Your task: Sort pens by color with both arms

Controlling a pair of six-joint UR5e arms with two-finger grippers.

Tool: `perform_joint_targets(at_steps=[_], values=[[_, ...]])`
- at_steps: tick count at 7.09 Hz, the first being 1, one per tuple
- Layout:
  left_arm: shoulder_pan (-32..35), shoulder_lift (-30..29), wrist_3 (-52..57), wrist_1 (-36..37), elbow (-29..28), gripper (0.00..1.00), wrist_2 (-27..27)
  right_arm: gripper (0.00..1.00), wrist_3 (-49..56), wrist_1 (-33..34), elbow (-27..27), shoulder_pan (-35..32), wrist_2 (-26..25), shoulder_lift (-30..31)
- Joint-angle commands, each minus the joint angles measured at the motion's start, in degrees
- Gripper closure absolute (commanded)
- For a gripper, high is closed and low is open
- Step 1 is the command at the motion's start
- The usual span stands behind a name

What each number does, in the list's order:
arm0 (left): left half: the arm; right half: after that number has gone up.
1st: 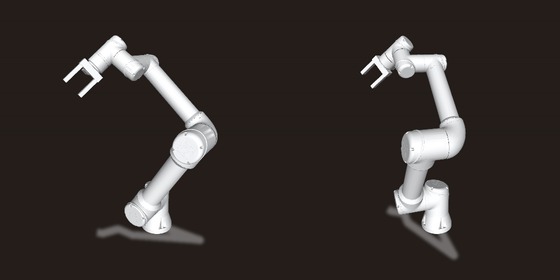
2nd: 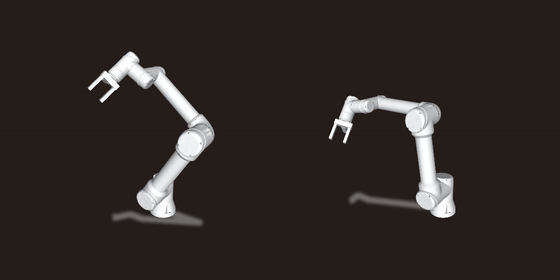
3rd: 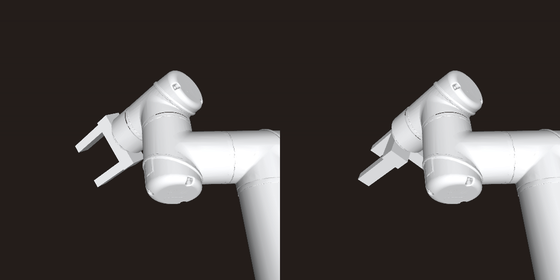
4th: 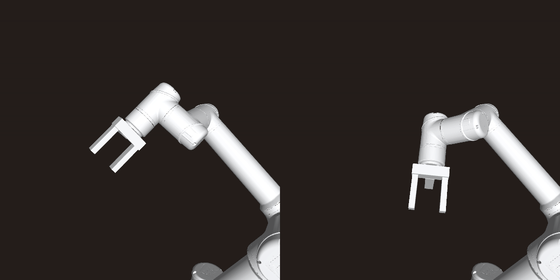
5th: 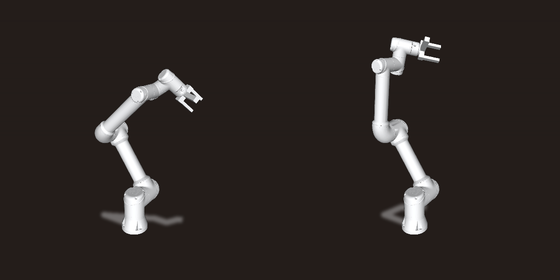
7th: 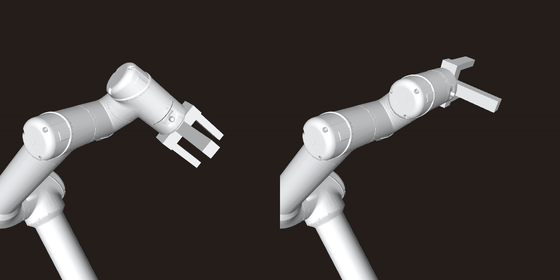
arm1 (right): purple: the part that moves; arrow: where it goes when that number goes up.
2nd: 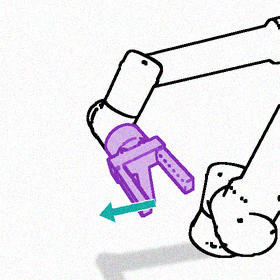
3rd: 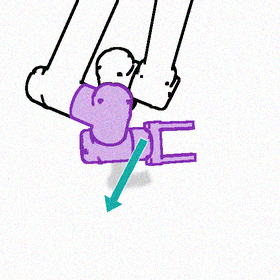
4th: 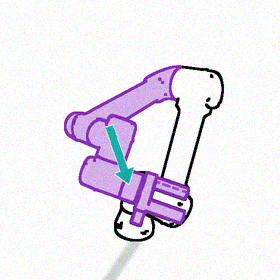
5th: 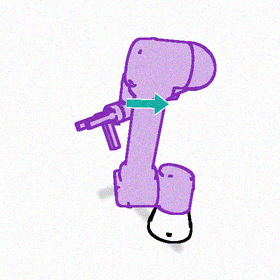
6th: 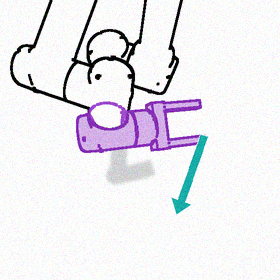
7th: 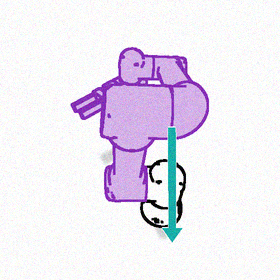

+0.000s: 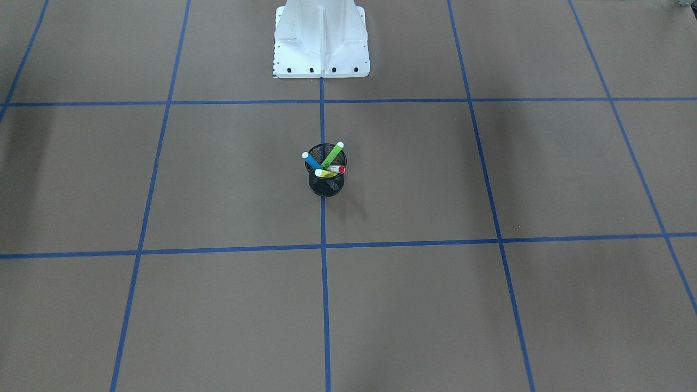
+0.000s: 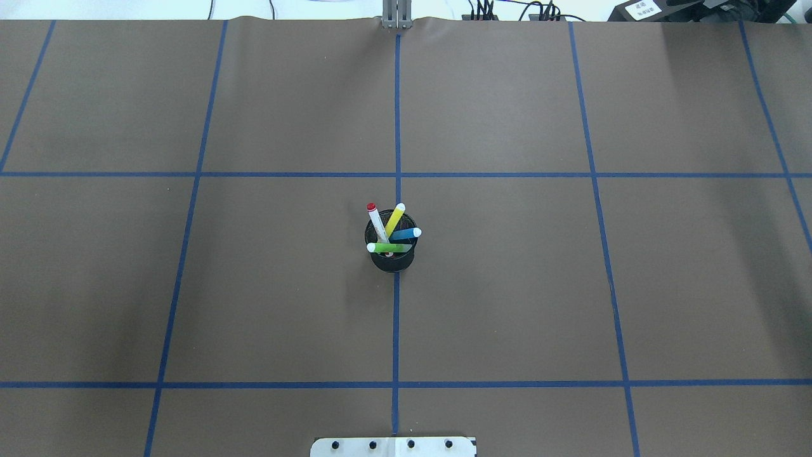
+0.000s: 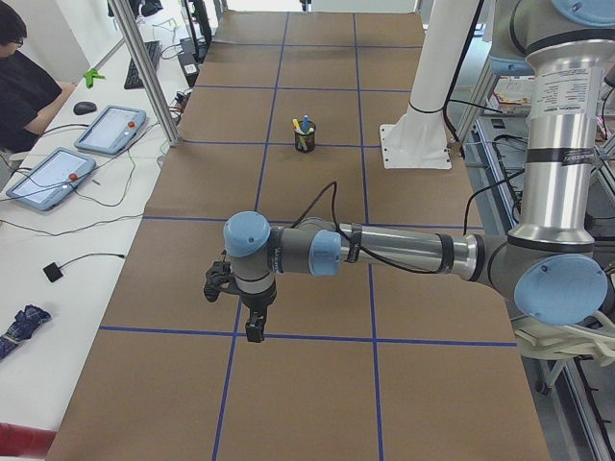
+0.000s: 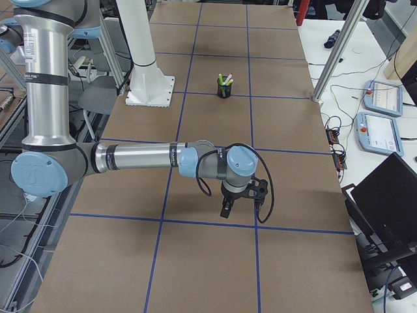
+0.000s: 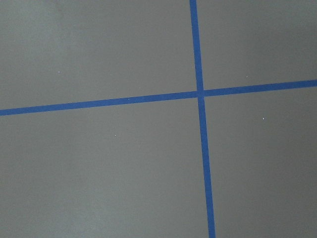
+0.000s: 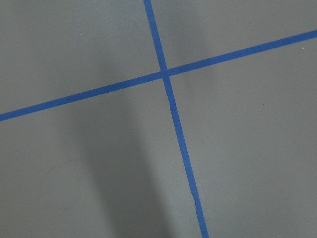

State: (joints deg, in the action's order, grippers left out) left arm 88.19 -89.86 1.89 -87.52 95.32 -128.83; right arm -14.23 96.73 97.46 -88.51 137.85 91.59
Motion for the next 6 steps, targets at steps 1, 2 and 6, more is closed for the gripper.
perform_joint_targets(at_steps=[1, 2, 6], values=[[-0.12, -1.71, -0.14, 0.85, 0.04, 0.0, 0.16, 0.0, -0.1, 0.04, 0.88, 0.01, 0.14, -3.59], [-0.3, -5.72, -0.14, 5.64, 0.3, 0.0, 0.07, 0.0, -0.36, 0.21, 0.98, 0.01, 0.23, -6.48], [-8.25, -13.92, -7.37, 10.35, 6.26, 0.0, -3.71, 0.0, -5.02, 8.27, 2.82, 7.72, 0.32, -21.76]])
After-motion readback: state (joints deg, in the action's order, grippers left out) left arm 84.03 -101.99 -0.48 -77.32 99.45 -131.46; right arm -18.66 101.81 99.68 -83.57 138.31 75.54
